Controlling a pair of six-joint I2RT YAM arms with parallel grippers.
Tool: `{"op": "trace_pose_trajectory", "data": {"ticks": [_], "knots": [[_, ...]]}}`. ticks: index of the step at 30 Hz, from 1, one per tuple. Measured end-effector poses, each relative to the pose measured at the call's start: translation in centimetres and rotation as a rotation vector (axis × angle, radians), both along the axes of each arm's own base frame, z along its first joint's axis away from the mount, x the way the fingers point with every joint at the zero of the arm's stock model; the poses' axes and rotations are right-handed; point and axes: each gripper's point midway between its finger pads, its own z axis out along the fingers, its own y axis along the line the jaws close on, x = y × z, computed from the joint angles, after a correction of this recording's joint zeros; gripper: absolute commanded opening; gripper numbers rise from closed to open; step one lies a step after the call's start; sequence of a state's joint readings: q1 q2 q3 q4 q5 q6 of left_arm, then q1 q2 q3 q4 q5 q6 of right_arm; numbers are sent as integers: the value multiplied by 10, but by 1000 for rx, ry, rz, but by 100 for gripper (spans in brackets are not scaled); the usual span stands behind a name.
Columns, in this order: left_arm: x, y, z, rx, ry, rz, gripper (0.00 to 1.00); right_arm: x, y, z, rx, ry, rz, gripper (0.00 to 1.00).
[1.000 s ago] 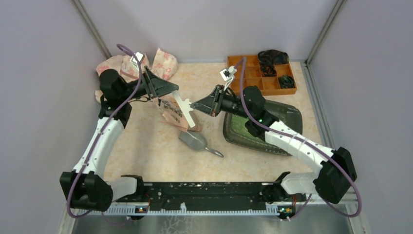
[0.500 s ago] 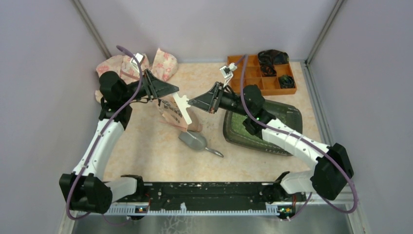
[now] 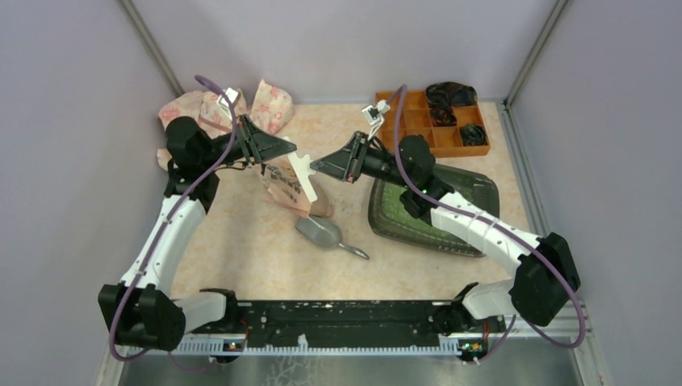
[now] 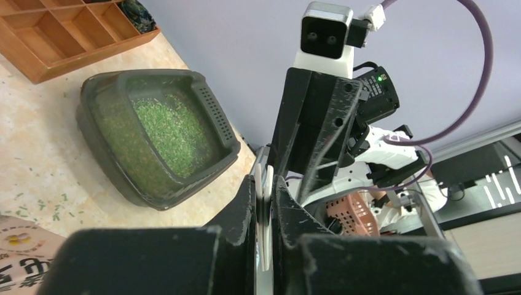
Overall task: Fill the litter box with clean litter
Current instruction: Pick up the clamp from the center of the board.
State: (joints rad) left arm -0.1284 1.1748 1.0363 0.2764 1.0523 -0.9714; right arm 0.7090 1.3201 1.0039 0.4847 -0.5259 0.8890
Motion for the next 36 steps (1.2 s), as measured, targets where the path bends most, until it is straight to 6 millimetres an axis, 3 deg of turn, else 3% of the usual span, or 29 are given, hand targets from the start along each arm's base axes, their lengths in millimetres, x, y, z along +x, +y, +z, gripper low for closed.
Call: {"op": "trace_pose_trajectory", "data": {"ticks": [2,9,17,26,36], "knots": [[1,0,-2,1,11,-4,3,0,0,5,1,-11,9,38],[4,-2,-5,-2,38,-23,2,6,-10,5,-21,-30,25,46],[-1,-4,4,-35,43,-68,2,5,-15,4,-40,-29,59,47],[-5,-5,10,-51,32,-103,2,4,-4,-9,-38,11,135,48],[-4,-8,7,-53,47,-121,1,0,-2,0,-11,9,170,46]]}}
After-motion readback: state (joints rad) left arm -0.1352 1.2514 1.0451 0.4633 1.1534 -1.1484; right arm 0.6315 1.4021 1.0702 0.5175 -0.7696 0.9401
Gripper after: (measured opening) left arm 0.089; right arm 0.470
